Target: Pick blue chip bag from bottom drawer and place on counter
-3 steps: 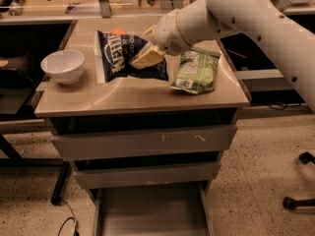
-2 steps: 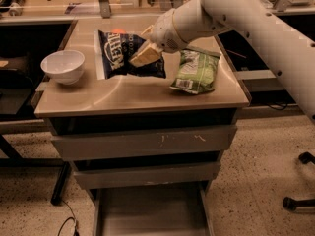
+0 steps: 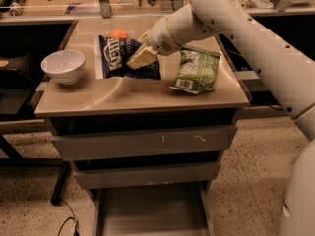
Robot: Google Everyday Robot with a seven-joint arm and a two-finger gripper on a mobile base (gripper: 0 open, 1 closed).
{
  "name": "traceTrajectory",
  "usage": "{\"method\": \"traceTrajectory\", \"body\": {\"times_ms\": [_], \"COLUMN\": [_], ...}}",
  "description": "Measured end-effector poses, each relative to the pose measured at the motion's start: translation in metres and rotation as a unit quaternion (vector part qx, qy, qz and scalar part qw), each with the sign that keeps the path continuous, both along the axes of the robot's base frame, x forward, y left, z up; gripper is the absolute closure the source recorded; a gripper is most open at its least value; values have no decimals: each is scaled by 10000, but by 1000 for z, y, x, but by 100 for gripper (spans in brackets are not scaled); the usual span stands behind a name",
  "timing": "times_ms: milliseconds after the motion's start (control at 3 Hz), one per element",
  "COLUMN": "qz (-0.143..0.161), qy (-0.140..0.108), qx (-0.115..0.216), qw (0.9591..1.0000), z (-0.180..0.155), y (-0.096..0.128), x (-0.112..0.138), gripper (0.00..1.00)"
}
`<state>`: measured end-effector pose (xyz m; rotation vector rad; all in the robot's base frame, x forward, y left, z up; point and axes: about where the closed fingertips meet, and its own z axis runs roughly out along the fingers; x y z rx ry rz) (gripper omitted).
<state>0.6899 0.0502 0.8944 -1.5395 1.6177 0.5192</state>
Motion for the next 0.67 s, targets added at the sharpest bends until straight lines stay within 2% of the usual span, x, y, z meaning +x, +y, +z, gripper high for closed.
{"method": "traceTrajectory", "body": {"times_ms": [667], "qz": [63], "qy": [294], "qx": [119], "qw": [9995], "z": [-24], "y": [13], "x": [14], "gripper": [100]}}
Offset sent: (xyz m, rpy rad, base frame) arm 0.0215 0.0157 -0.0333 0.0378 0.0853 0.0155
